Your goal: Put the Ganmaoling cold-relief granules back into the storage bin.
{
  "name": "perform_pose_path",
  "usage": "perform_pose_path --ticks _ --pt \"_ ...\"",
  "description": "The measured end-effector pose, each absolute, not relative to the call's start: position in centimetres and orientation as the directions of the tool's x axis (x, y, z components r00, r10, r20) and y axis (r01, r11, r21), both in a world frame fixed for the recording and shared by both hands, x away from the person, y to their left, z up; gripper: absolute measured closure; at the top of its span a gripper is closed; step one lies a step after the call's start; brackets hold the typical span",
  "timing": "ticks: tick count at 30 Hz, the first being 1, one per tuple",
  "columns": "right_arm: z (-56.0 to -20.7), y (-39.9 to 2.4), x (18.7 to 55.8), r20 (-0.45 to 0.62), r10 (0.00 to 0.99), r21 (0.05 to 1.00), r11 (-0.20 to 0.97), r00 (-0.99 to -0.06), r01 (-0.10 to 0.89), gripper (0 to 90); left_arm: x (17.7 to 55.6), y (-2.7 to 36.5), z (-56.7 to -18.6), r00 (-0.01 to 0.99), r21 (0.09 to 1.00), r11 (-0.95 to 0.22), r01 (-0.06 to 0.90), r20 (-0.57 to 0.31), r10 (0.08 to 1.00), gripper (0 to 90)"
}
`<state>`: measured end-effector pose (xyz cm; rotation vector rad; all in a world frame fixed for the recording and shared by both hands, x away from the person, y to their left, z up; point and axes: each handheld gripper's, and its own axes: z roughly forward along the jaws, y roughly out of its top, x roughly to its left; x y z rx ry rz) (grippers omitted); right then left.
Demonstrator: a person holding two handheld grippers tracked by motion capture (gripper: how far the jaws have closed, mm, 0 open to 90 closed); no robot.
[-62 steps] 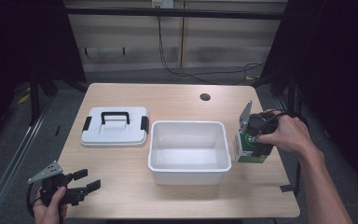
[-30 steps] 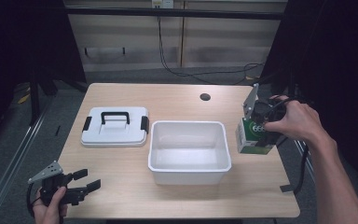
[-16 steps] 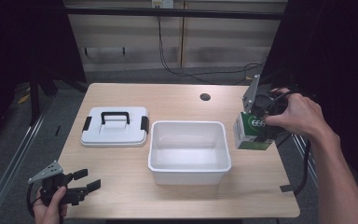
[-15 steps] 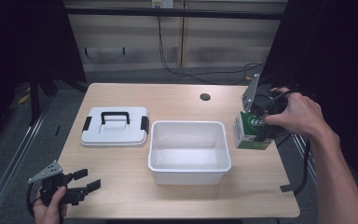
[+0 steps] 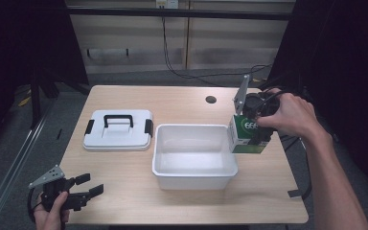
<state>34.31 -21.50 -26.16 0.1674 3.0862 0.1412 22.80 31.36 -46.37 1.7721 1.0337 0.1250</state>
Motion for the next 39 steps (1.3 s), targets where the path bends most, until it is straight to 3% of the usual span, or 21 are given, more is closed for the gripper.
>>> perform_pose_path --ticks 39 --pt "-27.6 -15.0 35.8 -0.01 0.063 0.108 0.992 -0.998 0.061 15.9 22.8 31.3 -46.3 0.629 0.809 -0.102 0.579 -0.365 0.686 16.5"
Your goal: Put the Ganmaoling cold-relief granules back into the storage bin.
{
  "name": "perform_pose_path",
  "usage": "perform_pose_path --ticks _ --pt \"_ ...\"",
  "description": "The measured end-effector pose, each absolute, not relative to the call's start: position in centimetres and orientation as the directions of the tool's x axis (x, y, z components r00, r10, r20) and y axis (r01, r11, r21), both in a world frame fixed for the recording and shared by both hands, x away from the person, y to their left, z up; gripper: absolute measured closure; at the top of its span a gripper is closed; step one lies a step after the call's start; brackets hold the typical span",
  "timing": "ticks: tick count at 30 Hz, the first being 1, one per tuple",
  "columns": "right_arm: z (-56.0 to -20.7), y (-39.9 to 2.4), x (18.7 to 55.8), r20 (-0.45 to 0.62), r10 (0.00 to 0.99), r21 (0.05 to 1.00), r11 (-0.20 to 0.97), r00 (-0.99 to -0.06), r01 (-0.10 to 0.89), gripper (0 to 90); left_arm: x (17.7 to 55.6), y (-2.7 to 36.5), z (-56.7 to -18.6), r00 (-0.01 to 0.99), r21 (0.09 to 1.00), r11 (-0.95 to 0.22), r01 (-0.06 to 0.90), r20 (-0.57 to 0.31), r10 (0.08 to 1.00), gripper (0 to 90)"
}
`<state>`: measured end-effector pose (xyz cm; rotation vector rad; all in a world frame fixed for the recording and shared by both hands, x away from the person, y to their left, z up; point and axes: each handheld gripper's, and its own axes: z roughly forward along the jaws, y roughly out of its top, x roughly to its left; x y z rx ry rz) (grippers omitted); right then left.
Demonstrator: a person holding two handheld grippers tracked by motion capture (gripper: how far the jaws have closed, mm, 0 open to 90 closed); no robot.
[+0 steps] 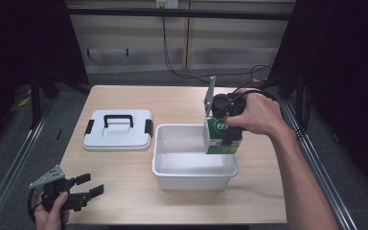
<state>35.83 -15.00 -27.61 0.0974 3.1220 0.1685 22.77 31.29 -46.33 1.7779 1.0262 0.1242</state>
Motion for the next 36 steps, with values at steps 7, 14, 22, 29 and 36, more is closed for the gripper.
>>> perform_pose_path --ticks 7,14,22,29,36 --pt "-28.6 -14.5 36.0 0.001 0.056 0.102 0.993 -0.998 0.055 15.9 22.8 31.3 -46.3 0.632 0.81 -0.104 0.578 -0.363 0.685 16.5" --pt "-29.7 -14.1 36.1 0.009 0.047 0.091 0.995 -0.999 0.048 15.9 22.8 31.3 -46.3 0.63 0.809 -0.103 0.579 -0.364 0.686 16.5" --pt "-30.8 -13.9 36.3 0.021 0.052 0.084 0.995 -0.998 0.054 15.8 22.8 31.3 -46.3 0.63 0.809 -0.102 0.579 -0.365 0.685 16.5" --pt "-32.0 -14.2 36.3 0.032 0.052 0.084 0.995 -0.998 0.055 15.8 22.8 31.3 -46.3 0.632 0.81 -0.103 0.577 -0.364 0.684 16.5" --pt "-32.9 -14.4 36.3 0.035 0.057 0.086 0.994 -0.998 0.06 15.8 22.7 31.3 -46.3 0.633 0.812 -0.1 0.576 -0.364 0.683 16.5"
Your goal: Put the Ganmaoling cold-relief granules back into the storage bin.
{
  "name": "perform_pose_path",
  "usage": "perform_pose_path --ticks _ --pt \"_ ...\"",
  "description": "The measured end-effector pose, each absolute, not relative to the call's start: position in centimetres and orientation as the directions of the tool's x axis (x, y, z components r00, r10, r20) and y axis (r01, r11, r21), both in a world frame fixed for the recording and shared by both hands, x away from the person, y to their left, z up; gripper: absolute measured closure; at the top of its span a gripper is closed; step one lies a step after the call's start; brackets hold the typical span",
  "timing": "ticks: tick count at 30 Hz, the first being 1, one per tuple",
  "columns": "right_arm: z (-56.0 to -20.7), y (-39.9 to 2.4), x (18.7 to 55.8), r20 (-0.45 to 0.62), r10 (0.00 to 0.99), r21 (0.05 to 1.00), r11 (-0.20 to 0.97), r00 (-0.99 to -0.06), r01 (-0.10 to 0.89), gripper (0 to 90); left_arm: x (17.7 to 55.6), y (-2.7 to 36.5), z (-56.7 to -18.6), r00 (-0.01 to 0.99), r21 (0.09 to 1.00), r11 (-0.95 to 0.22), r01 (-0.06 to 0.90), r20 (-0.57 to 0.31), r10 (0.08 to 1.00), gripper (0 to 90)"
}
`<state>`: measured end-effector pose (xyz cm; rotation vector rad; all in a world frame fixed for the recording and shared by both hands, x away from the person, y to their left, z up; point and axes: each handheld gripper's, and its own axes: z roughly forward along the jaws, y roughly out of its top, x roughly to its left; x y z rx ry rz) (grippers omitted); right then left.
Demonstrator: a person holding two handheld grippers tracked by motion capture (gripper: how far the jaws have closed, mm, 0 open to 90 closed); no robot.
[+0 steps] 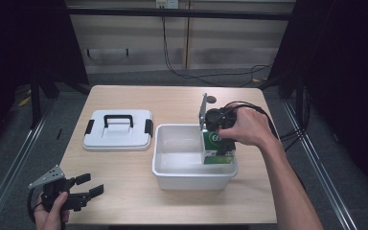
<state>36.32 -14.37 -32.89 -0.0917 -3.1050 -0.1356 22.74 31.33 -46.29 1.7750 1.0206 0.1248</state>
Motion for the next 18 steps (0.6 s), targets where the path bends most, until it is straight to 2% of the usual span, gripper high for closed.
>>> perform_pose_path --ticks 18 --pt "-35.1 -14.2 36.3 0.043 0.066 0.065 0.996 -0.997 0.069 15.6 22.7 31.3 -46.3 0.631 0.811 -0.1 0.577 -0.365 0.685 16.5"
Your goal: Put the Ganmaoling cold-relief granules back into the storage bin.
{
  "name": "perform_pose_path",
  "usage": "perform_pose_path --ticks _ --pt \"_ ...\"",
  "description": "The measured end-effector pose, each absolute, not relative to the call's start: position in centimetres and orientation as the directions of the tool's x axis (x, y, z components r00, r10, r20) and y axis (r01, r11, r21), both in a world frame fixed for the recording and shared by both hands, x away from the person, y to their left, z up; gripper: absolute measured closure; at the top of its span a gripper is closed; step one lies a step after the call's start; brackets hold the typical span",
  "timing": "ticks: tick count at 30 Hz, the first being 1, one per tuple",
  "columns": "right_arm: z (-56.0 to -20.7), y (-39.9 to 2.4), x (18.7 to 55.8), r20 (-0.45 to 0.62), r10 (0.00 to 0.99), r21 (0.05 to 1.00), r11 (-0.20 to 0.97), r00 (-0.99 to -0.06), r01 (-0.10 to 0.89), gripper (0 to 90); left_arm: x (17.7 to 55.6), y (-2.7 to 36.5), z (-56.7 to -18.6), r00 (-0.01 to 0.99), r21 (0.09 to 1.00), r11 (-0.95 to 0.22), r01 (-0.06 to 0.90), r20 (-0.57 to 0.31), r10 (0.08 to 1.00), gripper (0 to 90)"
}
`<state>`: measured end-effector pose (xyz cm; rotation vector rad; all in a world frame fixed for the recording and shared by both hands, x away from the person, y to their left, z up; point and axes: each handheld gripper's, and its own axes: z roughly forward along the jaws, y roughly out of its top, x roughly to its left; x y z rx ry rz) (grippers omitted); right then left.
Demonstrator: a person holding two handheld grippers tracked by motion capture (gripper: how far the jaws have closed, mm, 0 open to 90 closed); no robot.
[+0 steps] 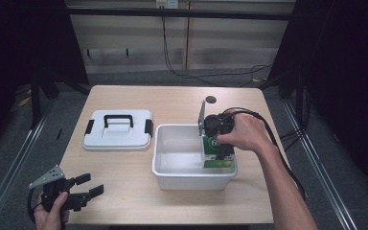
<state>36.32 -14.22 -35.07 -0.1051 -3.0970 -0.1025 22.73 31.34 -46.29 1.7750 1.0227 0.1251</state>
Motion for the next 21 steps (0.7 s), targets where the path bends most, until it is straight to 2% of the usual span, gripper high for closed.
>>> perform_pose_path --ticks 21 --pt "-37.6 -13.9 36.7 0.055 0.055 0.046 0.997 -0.997 0.057 15.5 22.7 31.4 -46.3 0.632 0.81 -0.1 0.578 -0.367 0.682 16.5"
